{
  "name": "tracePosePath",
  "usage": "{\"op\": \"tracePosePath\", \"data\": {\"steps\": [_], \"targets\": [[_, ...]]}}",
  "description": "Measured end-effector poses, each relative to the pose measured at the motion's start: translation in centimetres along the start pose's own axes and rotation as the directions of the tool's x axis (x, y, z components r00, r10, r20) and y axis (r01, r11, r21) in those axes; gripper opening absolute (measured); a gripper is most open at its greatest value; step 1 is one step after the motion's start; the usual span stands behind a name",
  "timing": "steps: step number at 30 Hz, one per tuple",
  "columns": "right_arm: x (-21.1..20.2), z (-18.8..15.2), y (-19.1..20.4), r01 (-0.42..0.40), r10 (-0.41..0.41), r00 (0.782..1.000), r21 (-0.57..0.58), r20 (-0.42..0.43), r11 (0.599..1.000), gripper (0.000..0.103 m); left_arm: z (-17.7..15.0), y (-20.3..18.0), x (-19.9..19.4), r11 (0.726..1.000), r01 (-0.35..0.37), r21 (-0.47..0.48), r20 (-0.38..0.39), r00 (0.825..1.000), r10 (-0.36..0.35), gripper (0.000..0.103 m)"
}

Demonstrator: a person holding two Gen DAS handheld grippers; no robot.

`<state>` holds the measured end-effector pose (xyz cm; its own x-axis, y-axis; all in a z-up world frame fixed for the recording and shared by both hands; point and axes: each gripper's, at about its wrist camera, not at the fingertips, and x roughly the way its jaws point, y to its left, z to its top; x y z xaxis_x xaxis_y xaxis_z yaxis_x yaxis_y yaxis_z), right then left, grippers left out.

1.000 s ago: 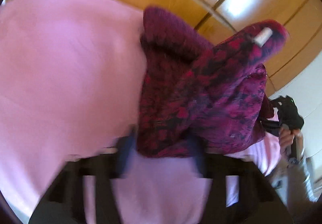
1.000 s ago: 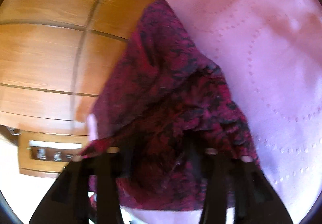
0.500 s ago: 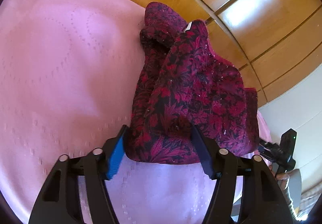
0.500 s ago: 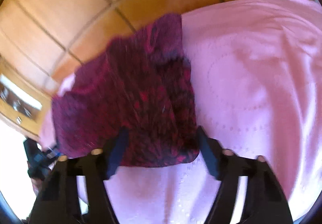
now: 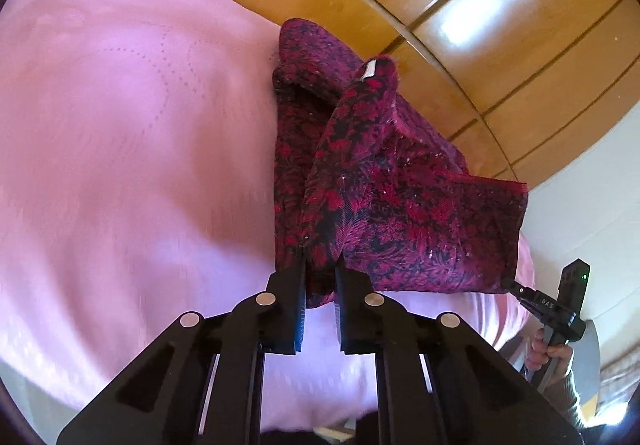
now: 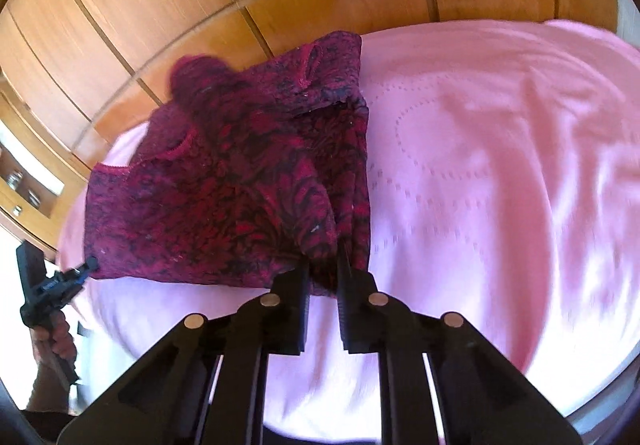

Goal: Fold small clothes

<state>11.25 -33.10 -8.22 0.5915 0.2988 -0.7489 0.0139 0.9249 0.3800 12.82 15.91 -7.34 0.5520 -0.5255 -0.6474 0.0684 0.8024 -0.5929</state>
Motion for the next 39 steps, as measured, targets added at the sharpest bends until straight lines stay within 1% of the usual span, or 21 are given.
{"op": "tracePosePath", "data": {"steps": [6, 9, 12, 14, 15, 16, 17, 20, 21, 22, 23, 24, 26, 27, 28, 29, 30, 31, 34, 36, 39], "targets": [[-2.2, -3.8, -0.6, -0.044, 0.046, 0.995, 0.03, -0.09, 0.999, 0.01, -3.6, 0.1, -3.0, 0.999, 0.015, -0.037, -0.051, 0.999, -0.017, 0.01], [-2.5, -6.1, -1.5, -0.033, 0.038, 0.987, 0.034, -0.153, 0.999, 0.01, -5.8, -0.2, -4.1, 0.999, 0.01, -0.045, -0.085, 0.996, -0.014, 0.01], [-2.1, -6.4, -1.6, -0.004, 0.008, 0.985, 0.021, -0.173, 1.0, 0.014, -6.8, -1.0, -4.1, 1.0, -0.009, -0.016, -0.103, 0.995, 0.007, 0.015], [-2.0, -5.1, -1.0, 0.043, -0.042, 0.988, 0.007, -0.148, 0.999, 0.032, -6.0, -1.4, -4.2, 0.999, -0.034, 0.008, -0.079, 0.996, 0.034, 0.016], [-2.2, -4.2, -0.4, 0.053, -0.054, 0.991, -0.011, -0.118, 0.999, 0.043, -5.7, -1.5, -4.2, 0.999, -0.029, 0.018, -0.073, 0.997, 0.031, 0.021], [-2.5, -3.3, 0.4, 0.056, -0.059, 0.995, -0.039, -0.081, 0.998, 0.046, -5.0, -1.8, -4.4, 0.998, -0.038, 0.04, -0.049, 0.998, 0.04, 0.028], [-2.7, -2.8, 1.1, 0.063, -0.066, 0.996, -0.063, -0.057, 0.996, 0.046, -4.3, -2.2, -4.5, 0.996, -0.055, 0.066, -0.025, 0.998, 0.056, 0.03], [-2.6, -0.3, 4.4, 0.1, -0.094, 0.995, -0.163, 0.042, 0.982, 0.05, -2.3, -3.1, -3.9, 0.99, -0.06, 0.129, 0.005, 0.998, 0.06, 0.031], [-2.7, -0.2, 4.9, 0.094, -0.084, 0.995, -0.184, 0.059, 0.978, 0.053, -2.2, -3.0, -3.8, 0.988, -0.059, 0.14, 0.006, 0.998, 0.059, 0.037], [-2.4, 0.3, 5.5, 0.089, -0.075, 0.995, -0.208, 0.072, 0.974, 0.054, -1.5, -3.3, -3.2, 0.986, -0.053, 0.157, 0.004, 0.999, 0.053, 0.052], [-1.8, 0.9, 6.4, 0.108, -0.088, 0.992, -0.238, 0.091, 0.965, 0.055, -1.0, -3.3, -2.6, 0.984, -0.052, 0.169, 0.004, 0.999, 0.052, 0.056], [-1.1, 1.2, 7.0, 0.136, -0.111, 0.988, -0.266, 0.108, 0.954, 0.055, -0.8, -3.1, -2.1, 0.983, -0.053, 0.174, 0.003, 0.999, 0.053, 0.056], [0.5, 1.8, 7.9, 0.168, -0.139, 0.984, -0.306, 0.116, 0.937, 0.054, 0.1, -2.9, -0.5, 0.984, -0.038, 0.173, -0.018, 0.999, 0.042, 0.056], [1.1, 1.7, 8.0, 0.17, -0.143, 0.984, -0.312, 0.108, 0.935, 0.05, 0.1, -2.8, -0.1, 0.985, -0.036, 0.171, -0.018, 0.999, 0.04, 0.056], [2.1, 1.9, 8.2, 0.182, -0.161, 0.983, -0.323, 0.093, 0.929, 0.041, 0.2, -2.9, 0.4, 0.985, -0.033, 0.166, -0.022, 0.999, 0.037, 0.046], [2.4, 1.6, 7.7, 0.194, -0.176, 0.981, -0.336, 0.085, 0.922, 0.036, 0.2, -3.1, 0.9, 0.984, -0.024, 0.176, -0.028, 0.999, 0.03, 0.036], [2.8, 1.3, 7.6, 0.207, -0.195, 0.978, -0.352, 0.069, 0.913, 0.024, 0.2, -3.2, 1.0, 0.981, -0.03, 0.191, -0.029, 0.999, 0.037, 0.02], [2.9, 1.1, 7.5, 0.204, -0.197, 0.979, -0.358, 0.056, 0.911, 0.018, 0.0, -3.5, 0.9, 0.975, -0.053, 0.214, -0.013, 0.998, 0.057, 0.016], [0.8, 0.3, 7.4, 0.173, -0.163, 0.985, -0.367, 0.059, 0.914, 0.015, -0.8, -3.3, -1.1, 0.98, -0.034, 0.195, 0.036, 0.999, 0.027, 0.012], [-1.4, 0.4, 7.5, 0.124, -0.108, 0.992, -0.345, 0.065, 0.931, 0.015, -1.1, -3.0, -3.1, 0.986, -0.015, 0.165, 0.074, 0.997, 0.003, 0.012], [-4.2, 1.2, 8.1, 0.068, -0.035, 0.994, -0.322, 0.107, 0.944, 0.014, -1.2, -3.7, -5.2, 0.984, -0.005, 0.179, 0.126, 0.992, -0.018, 0.012]]}}
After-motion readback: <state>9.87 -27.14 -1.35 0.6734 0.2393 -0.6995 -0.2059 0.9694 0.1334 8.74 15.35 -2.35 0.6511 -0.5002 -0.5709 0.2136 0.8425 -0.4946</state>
